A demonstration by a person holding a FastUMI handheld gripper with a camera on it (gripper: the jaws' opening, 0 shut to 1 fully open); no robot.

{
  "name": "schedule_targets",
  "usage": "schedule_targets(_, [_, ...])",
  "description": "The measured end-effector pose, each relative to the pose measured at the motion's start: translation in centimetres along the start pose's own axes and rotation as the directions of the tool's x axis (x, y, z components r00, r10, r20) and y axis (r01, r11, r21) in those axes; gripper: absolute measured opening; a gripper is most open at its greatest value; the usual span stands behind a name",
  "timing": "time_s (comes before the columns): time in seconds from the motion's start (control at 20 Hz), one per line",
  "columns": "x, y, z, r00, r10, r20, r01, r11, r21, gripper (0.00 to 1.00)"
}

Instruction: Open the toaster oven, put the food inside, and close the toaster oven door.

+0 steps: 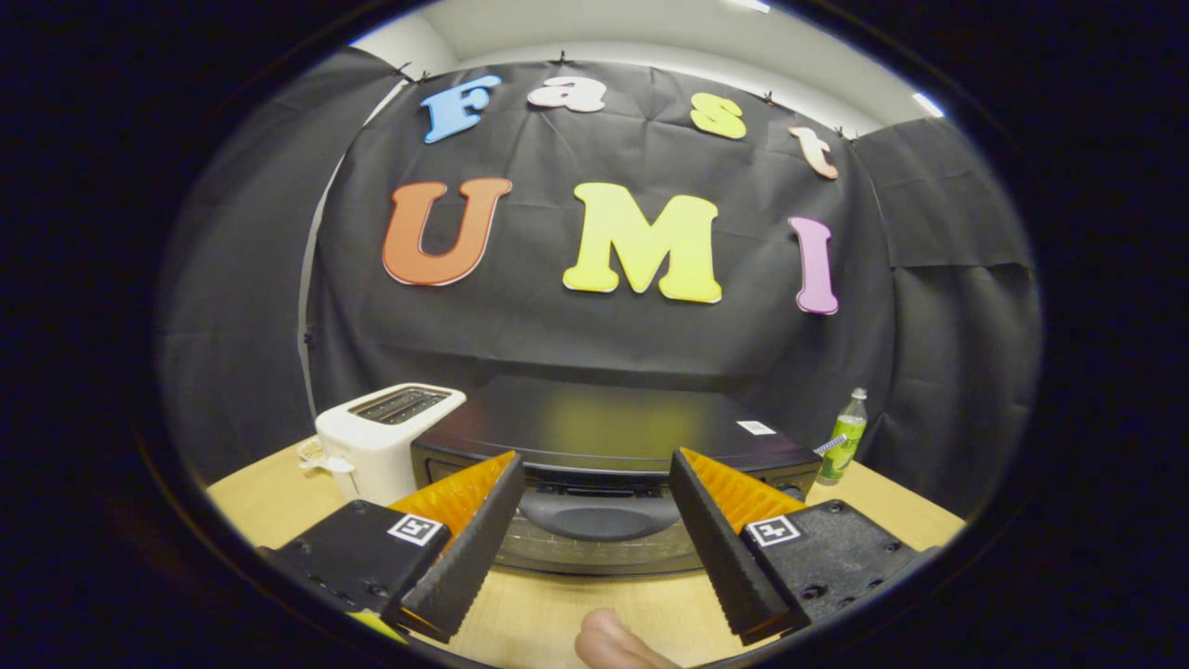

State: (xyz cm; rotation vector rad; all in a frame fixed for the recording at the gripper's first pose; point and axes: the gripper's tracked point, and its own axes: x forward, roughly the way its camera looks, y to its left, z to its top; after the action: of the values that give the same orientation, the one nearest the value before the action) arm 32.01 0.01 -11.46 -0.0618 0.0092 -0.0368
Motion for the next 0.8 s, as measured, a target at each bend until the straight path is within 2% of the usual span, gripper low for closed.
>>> schedule_targets(0.2, [1.7,0.3,-1.8,0.998,0.036,-0.058,-0.031,0.997,0.073,1.00])
schedule_targets(0.35, [1.8,0.1,-1.6,0.999,0.052,-0.004,-0.051,0.992,0.116,1.00])
schedule_targets(0.5, [1.1,0.2,-2.2,0.998,0.069,-0.006,-0.068,0.996,0.062,1.00])
schedule_targets(0.6, [0.1,0.0,-2.6,0.997,0.080,-0.014,-0.078,0.992,0.100,1.00])
schedule_targets(0.8, [-2.3,-0.1,-3.8,0.995,0.095,-0.038,-0.092,0.993,0.070,1.00])
